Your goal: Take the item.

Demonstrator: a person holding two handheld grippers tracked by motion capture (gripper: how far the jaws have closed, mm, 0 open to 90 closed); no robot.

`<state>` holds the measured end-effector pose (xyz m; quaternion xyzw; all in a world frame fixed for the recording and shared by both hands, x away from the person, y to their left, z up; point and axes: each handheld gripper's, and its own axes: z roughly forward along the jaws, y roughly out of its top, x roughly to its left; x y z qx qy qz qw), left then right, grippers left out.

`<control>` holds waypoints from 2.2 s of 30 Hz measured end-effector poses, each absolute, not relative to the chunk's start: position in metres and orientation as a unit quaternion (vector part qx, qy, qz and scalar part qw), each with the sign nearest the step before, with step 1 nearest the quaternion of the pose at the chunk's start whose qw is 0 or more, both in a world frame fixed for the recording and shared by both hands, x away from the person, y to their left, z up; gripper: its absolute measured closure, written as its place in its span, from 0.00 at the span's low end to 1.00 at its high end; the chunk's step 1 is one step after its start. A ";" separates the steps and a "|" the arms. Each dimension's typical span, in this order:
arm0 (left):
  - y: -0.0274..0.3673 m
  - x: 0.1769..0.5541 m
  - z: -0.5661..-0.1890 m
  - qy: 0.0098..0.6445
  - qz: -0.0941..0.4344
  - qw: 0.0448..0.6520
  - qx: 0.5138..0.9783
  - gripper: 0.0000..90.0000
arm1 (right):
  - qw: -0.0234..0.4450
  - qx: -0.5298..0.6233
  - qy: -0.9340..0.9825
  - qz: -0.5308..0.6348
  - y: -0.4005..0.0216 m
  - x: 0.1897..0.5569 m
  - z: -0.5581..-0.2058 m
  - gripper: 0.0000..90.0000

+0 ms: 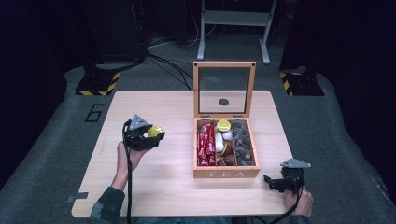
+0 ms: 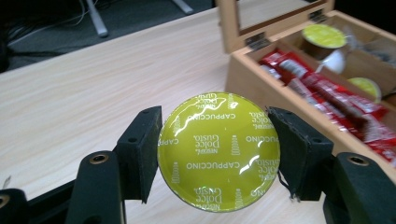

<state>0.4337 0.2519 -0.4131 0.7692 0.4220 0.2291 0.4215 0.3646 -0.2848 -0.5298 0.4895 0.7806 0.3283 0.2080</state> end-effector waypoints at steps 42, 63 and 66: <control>0.278 0.471 -0.495 0.515 0.217 0.349 0.752 0.42 | 0.209 0.489 0.781 0.328 -0.285 0.364 -0.530 0.00; 0.273 0.471 -0.506 0.508 0.219 0.322 0.769 0.34 | 0.208 0.490 0.780 0.328 -0.284 0.364 -0.530 0.00; 0.273 0.470 -0.506 0.509 0.221 0.324 0.766 0.25 | 0.208 0.489 0.781 0.329 -0.284 0.364 -0.530 0.00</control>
